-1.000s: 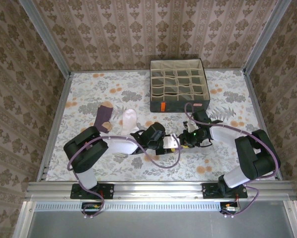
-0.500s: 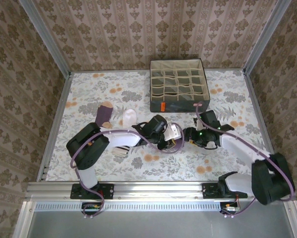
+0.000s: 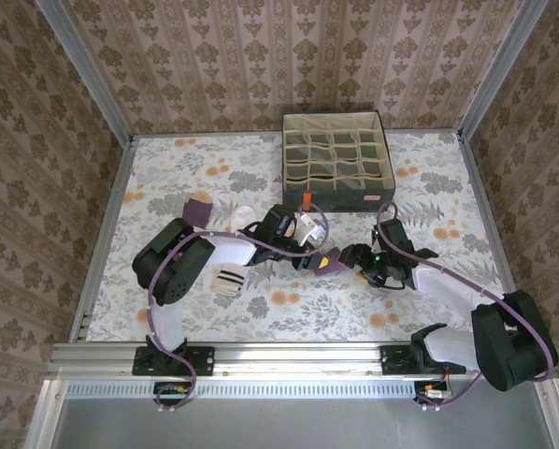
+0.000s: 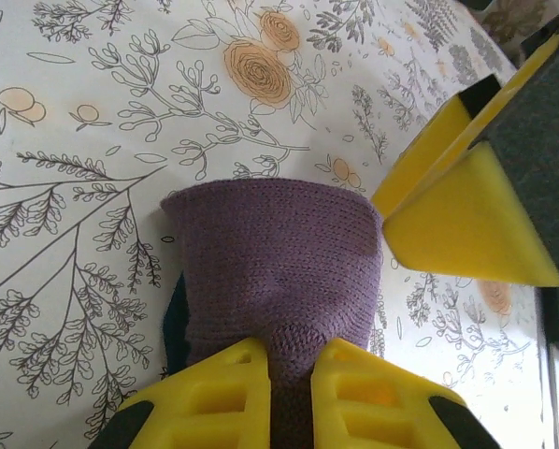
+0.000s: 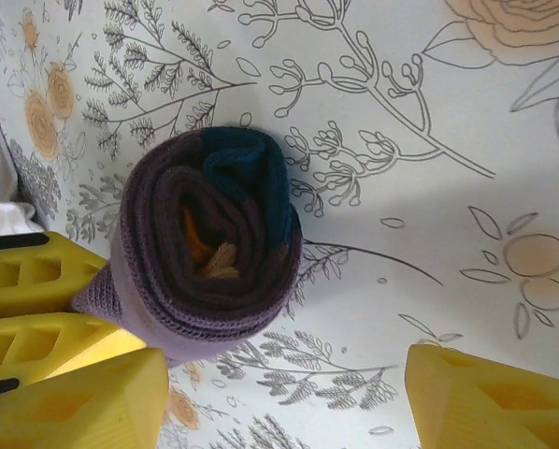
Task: Roll the socks
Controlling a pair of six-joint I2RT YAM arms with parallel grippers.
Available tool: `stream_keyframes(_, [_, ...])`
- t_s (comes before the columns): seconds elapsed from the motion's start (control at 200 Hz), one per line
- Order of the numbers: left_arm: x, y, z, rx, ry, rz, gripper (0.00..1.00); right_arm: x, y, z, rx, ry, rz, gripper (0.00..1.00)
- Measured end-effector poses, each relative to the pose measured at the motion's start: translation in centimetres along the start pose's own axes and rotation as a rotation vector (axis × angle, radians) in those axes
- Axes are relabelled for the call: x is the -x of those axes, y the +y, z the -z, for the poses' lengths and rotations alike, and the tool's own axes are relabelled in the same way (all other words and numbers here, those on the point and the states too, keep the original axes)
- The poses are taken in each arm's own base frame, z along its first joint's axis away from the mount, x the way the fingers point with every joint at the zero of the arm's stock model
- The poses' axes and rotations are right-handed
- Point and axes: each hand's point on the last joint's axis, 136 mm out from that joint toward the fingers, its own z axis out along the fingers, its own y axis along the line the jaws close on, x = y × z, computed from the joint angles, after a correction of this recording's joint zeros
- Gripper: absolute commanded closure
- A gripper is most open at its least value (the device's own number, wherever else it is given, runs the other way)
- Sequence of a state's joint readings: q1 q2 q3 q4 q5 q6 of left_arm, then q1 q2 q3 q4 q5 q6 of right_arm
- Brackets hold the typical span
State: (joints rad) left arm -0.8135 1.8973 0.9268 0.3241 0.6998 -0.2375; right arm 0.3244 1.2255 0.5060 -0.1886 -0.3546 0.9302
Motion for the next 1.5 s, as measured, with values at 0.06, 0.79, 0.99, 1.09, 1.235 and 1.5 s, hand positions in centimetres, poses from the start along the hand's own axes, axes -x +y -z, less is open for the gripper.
stream_keyframes(0.06, [0.0, 0.1, 0.0, -0.003, -0.002, 0.011, 1.0, 0.2, 0.2, -0.3, 0.006, -0.003, -0.017, 0.31])
stream_keyframes(0.79, [0.1, 0.7, 0.3, 0.016, -0.01, 0.028, 1.0, 1.5, 1.6, -4.1, 0.006, 0.065, -0.178, 0.33])
stream_keyframes(0.99, [0.2, 0.8, 0.3, 0.018, -0.012, 0.029, 1.0, 1.5, 1.8, -4.5, 0.003, 0.072, -0.2, 0.33])
stream_keyframes(1.09, [0.2, 0.8, 0.3, 0.018, -0.012, 0.029, 1.0, 1.6, 2.0, -4.7, 0.0, 0.071, -0.208, 0.33])
stream_keyframes(1.235, [0.2, 0.8, 0.3, 0.015, -0.012, 0.029, 1.0, 1.6, 2.3, -5.0, -0.011, 0.077, -0.218, 0.36])
stream_keyframes(1.5, [0.2, 0.9, 0.2, 0.014, -0.015, 0.028, 1.0, 1.9, 2.8, -6.0, -0.009, 0.089, -0.238, 0.53])
